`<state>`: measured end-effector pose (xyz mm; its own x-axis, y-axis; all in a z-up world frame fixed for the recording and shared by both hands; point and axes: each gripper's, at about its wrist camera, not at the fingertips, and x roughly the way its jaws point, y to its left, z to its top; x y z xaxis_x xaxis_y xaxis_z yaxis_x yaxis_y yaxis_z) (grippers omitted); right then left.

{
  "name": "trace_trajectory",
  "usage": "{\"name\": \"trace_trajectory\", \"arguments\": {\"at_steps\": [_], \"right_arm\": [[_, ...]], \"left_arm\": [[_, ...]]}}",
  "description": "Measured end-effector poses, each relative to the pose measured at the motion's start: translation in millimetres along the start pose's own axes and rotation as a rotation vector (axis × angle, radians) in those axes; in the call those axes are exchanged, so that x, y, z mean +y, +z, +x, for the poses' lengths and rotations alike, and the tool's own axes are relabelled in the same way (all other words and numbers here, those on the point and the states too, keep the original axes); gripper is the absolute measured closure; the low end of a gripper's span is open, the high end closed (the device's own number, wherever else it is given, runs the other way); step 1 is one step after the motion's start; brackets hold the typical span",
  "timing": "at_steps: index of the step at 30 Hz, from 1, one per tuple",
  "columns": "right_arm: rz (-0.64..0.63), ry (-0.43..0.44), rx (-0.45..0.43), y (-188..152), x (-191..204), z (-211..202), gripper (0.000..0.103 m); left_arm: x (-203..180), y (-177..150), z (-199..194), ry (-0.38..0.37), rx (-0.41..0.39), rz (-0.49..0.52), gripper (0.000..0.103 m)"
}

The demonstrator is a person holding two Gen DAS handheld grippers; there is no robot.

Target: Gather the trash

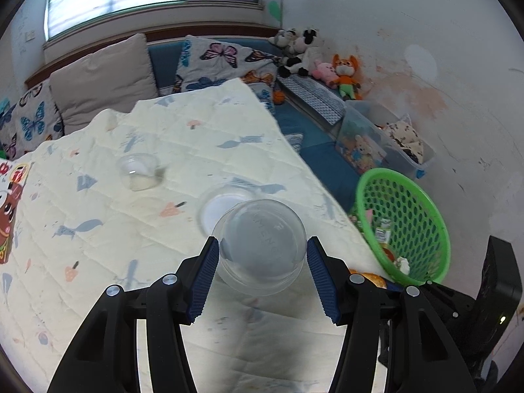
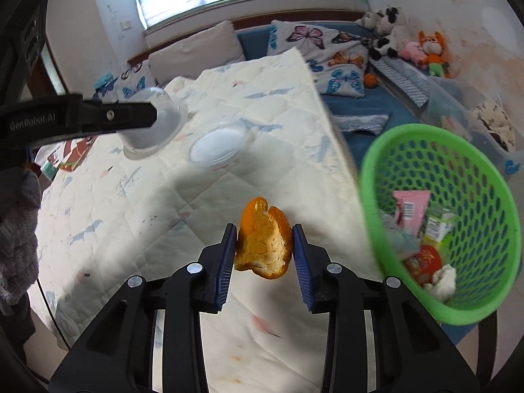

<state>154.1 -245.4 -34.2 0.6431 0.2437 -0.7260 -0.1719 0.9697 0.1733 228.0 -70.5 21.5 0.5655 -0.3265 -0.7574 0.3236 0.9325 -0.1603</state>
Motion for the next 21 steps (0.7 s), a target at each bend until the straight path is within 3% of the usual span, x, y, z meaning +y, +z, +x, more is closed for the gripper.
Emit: {"name": "trace_trajectory", "arguments": {"at_steps": [8,21], "right_arm": [[0.077,-0.104,-0.050,-2,-61,-35,0.068],[0.207,-0.256,-0.044,-14,-159,-56,0.062]], "left_arm": [[-48,7,11,-0.049,0.015,0.060,0.049],[-120,22,38,-0.097,0.048,0.140,0.049]]}}
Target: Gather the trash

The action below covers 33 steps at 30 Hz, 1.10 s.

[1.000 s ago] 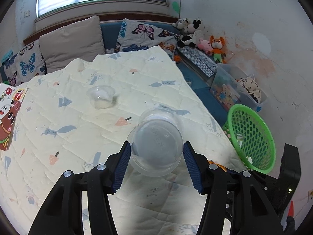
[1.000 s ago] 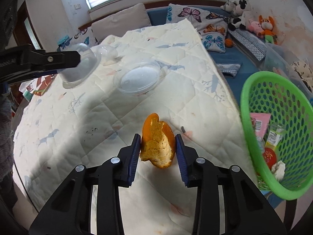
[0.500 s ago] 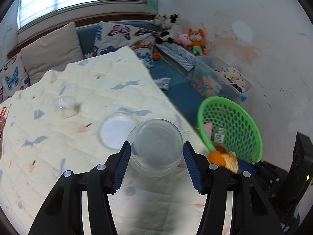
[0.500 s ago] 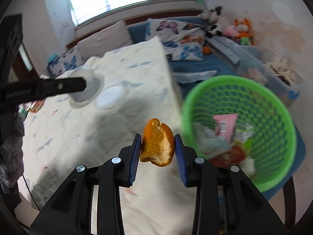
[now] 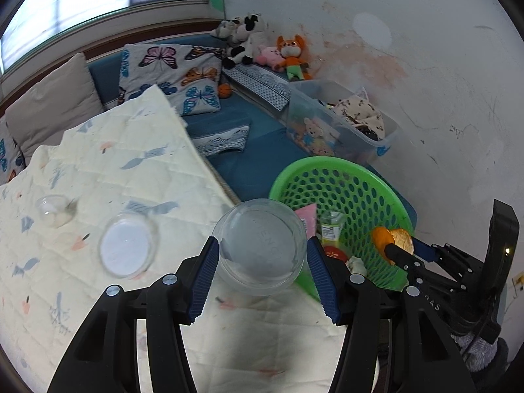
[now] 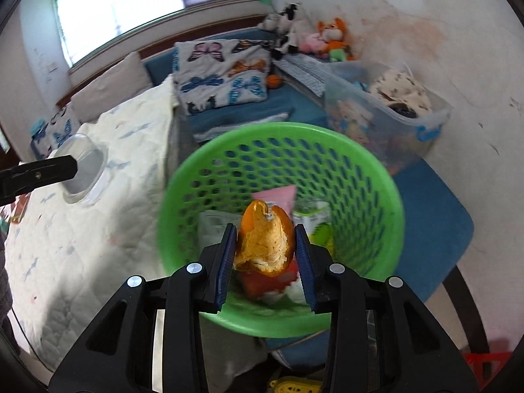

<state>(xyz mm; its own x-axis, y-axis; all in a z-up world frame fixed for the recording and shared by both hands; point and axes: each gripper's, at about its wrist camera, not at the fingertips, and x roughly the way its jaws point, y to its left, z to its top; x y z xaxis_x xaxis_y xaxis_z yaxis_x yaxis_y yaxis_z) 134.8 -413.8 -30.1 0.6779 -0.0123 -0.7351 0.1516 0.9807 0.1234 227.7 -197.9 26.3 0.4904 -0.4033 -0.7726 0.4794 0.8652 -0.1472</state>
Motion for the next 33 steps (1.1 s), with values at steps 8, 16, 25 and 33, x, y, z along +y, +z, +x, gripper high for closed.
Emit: {"name": "trace_trajectory", "arguments": {"at_steps": [8,16,25,33], "right_arm": [[0.047,0.001,-0.013,-5,-21,-4,0.051],[0.059,0.014,-0.028,-10,-28,-15,0.045],[0.065,0.022,-0.033,-15,-29,-20,0.043],[0.064,0.034,-0.026,-16,-25,-19,0.041]], "left_arm": [[-29,11,23,-0.018,0.035,0.041,0.049],[-52,14,49,-0.022,0.073,0.066,0.049],[-64,14,72,-0.038,0.103,0.071,0.044],[-60,10,60,-0.055,0.079,0.076,0.037]]}}
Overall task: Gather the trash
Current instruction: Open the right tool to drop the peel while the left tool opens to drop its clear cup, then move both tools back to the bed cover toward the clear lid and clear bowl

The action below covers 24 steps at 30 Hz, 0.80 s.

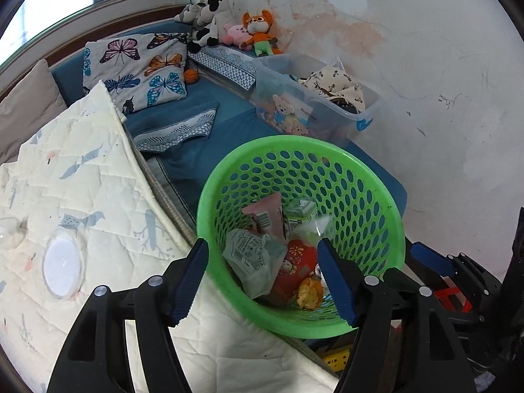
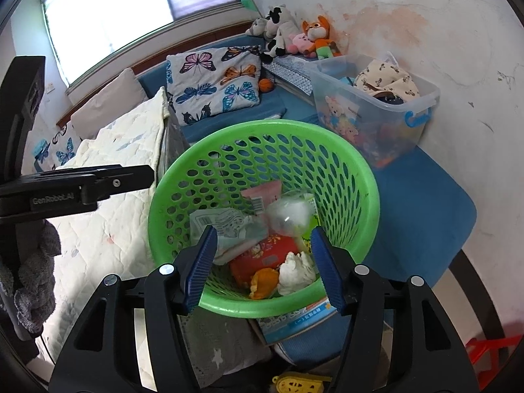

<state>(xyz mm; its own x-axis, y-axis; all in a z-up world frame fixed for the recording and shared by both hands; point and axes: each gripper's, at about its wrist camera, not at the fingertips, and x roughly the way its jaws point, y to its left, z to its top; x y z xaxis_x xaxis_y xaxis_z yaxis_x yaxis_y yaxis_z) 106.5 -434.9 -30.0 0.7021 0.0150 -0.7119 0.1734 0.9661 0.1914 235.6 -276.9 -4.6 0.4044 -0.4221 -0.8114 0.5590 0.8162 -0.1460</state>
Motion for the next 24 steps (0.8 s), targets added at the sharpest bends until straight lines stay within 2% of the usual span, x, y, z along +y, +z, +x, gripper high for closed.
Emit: {"name": "trace_trajectory", "arguments": {"at_steps": [11,24], "right_arm": [[-0.055,0.055,-0.009,7,40,-2,0.037],[-0.165,0.157,-0.005,23,117,9,0.031]], "left_arm": [[47,-12,-40,0.060,-0.050,-0.048,0.037],[150,-35,-81,0.206,-0.073,-0.194,0.034]]}}
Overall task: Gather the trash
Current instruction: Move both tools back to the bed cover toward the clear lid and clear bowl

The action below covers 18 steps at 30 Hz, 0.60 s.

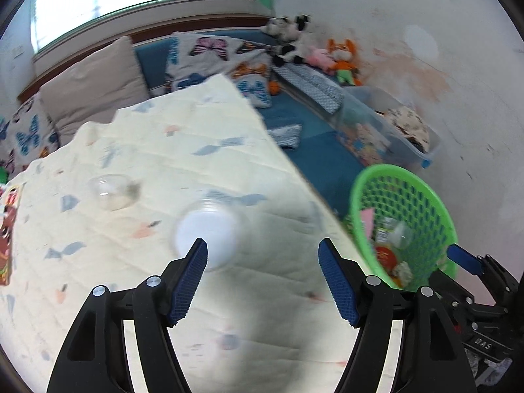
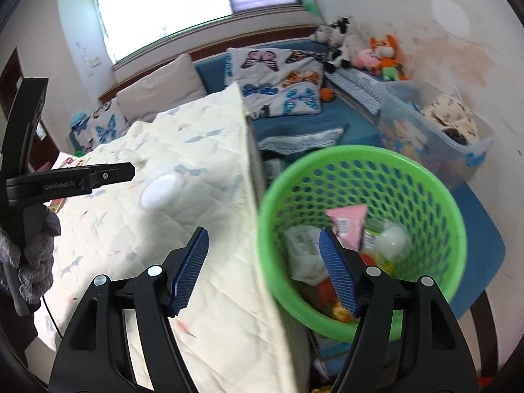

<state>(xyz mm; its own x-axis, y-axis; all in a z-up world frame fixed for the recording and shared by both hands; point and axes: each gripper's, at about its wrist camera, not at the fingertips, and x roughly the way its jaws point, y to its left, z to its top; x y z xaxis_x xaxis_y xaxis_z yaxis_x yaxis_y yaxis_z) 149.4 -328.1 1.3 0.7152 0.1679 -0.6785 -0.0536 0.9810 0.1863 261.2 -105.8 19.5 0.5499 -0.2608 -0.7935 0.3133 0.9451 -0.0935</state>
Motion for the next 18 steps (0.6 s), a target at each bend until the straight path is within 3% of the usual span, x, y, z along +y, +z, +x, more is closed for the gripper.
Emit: {"name": "trace_trajectory", "arguments": {"at_steps": [18], "right_arm": [[-0.155,0.132,0.051,26,96,58,0.018]], "left_arm": [[121,9,-24,0.149,-0.032,-0.157,0.025]]}}
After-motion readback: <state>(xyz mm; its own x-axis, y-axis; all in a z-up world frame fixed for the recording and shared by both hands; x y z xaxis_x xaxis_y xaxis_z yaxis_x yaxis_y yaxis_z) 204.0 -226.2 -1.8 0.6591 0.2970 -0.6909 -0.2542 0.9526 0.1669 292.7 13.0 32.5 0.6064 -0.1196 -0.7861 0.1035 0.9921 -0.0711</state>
